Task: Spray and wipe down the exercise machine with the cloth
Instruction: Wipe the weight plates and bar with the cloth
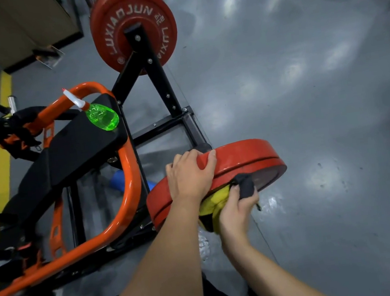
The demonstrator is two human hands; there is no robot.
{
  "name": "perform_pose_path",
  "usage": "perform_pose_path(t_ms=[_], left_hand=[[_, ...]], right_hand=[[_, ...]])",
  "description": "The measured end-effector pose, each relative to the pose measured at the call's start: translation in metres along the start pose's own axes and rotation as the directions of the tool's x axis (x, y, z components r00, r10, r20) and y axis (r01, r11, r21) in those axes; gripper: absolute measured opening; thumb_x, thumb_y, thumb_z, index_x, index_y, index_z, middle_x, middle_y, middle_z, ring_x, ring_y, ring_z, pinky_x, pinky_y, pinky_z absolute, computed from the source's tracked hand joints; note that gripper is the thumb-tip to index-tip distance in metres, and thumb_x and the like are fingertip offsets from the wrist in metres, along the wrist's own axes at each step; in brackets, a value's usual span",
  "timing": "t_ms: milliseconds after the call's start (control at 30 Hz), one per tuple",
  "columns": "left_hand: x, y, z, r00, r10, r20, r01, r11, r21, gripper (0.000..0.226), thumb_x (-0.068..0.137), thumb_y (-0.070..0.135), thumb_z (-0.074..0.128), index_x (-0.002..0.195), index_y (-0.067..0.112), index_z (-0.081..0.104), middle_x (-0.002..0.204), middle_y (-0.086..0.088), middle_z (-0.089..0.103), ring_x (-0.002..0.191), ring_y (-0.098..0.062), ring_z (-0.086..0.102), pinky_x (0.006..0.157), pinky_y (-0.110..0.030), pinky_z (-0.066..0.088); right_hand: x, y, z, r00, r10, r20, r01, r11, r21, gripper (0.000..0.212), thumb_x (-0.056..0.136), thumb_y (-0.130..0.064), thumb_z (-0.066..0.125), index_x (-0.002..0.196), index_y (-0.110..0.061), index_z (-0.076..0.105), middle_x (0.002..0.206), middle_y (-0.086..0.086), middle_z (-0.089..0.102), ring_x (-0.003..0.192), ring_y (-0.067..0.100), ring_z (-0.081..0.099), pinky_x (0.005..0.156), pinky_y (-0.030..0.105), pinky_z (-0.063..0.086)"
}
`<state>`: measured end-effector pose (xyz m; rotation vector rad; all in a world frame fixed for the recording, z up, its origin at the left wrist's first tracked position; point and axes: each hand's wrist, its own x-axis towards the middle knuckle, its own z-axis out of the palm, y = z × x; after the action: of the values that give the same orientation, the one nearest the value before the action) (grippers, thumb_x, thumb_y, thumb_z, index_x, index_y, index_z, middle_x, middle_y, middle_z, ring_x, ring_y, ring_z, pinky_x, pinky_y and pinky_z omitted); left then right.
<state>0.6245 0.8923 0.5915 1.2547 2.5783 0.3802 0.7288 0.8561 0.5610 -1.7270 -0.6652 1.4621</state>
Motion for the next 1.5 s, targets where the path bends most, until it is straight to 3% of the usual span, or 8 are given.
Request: perform_pose_path(t_ms=[133,400,733,833,967,1133,1333,1500], left_hand=[[-0.001,0.0,-0.002,1.0,0.003,-0.003,-0.003,1.0,-0.011,0.051,0.098,0.069,0.033,0.103,0.031,0.066,0.107,0.011,0.068,0.11,-0.017,0.054,0.101,-0.039,0.036],[-0.002,0.0,-0.002,1.0,-0.002,-0.003,0.002,0.998,-0.066,0.049,0.098,0.07,0.034,0.097,0.032,0.064,0.098,0.014,0.063,0.102,-0.013,0.053,0.1,-0.035,0.035],[-0.005,-0.003,-0.005,1.0,0.006,-0.006,-0.007,0.999,-0.054,0.051,0.099,0.069,0.036,0.105,0.03,0.067,0.107,0.01,0.068,0.111,-0.016,0.055,0.102,-0.038,0.036],[-0.005,-0.004,-0.004,1.0,0.01,-0.012,-0.011,0.998,-0.062,0.052,0.099,0.069,0.035,0.105,0.029,0.068,0.107,0.01,0.068,0.111,-0.017,0.055,0.102,-0.038,0.036],[-0.005,-0.004,-0.004,1.0,0.016,0.0,-0.016,0.997,-0.078,0.053,0.099,0.069,0.034,0.106,0.028,0.068,0.106,0.01,0.067,0.108,-0.015,0.055,0.103,-0.039,0.037],[-0.004,-0.007,-0.005,1.0,0.021,-0.002,-0.021,0.997,-0.069,0.052,0.099,0.068,0.035,0.105,0.028,0.067,0.105,0.009,0.067,0.109,-0.017,0.056,0.101,-0.039,0.037],[-0.008,-0.011,-0.005,0.999,0.02,-0.026,-0.022,0.996,-0.085,0.049,0.1,0.067,0.037,0.104,0.028,0.068,0.108,0.008,0.069,0.111,-0.018,0.056,0.098,-0.039,0.038],[-0.007,-0.012,-0.003,1.0,0.019,-0.016,-0.02,0.996,-0.081,0.051,0.1,0.067,0.035,0.107,0.028,0.067,0.108,0.008,0.068,0.109,-0.018,0.056,0.096,-0.038,0.036]], right_hand=[[0.002,0.0,-0.007,0.996,-0.074,0.057,0.076,0.997,-0.019,0.047,0.105,-0.029,0.048,0.146,-0.013,0.029,0.137,0.01,0.051,0.118,0.027,0.053,0.097,0.036,0.041],[0.081,-0.022,-0.041,0.983,-0.083,-0.163,0.086,0.996,0.007,0.044,0.096,-0.051,0.054,0.13,-0.023,0.055,0.124,0.001,0.065,0.113,0.023,0.063,0.104,0.046,0.048],[-0.017,0.008,-0.026,0.943,-0.246,0.225,0.256,0.967,-0.016,0.051,0.103,-0.021,0.058,0.151,-0.022,0.043,0.138,-0.005,0.059,0.125,0.005,0.057,0.109,0.029,0.045],[0.011,-0.001,-0.036,0.959,-0.253,0.128,0.261,0.964,-0.052,0.053,0.102,-0.018,0.061,0.151,-0.024,0.042,0.133,-0.013,0.058,0.115,-0.01,0.057,0.101,0.015,0.043],[0.064,-0.015,-0.055,0.975,-0.214,-0.057,0.215,0.976,0.013,0.051,0.103,-0.021,0.059,0.151,-0.016,0.042,0.142,0.007,0.056,0.126,0.018,0.058,0.11,0.036,0.046],[0.027,-0.018,-0.044,0.969,-0.247,-0.007,0.247,0.969,-0.002,0.057,0.098,-0.025,0.067,0.146,-0.019,0.036,0.132,0.002,0.055,0.095,-0.014,0.06,0.084,0.003,0.042],[-0.012,-0.006,-0.04,0.916,-0.296,0.27,0.304,0.953,0.011,0.049,0.092,-0.021,0.075,0.125,-0.019,0.039,0.112,-0.005,0.06,0.096,-0.002,0.065,0.084,0.023,0.054],[0.024,-0.014,-0.051,0.906,-0.383,0.178,0.387,0.922,0.014,0.035,0.097,-0.018,0.069,0.122,-0.028,0.046,0.115,-0.001,0.058,0.109,0.013,0.061,0.1,0.037,0.05]])
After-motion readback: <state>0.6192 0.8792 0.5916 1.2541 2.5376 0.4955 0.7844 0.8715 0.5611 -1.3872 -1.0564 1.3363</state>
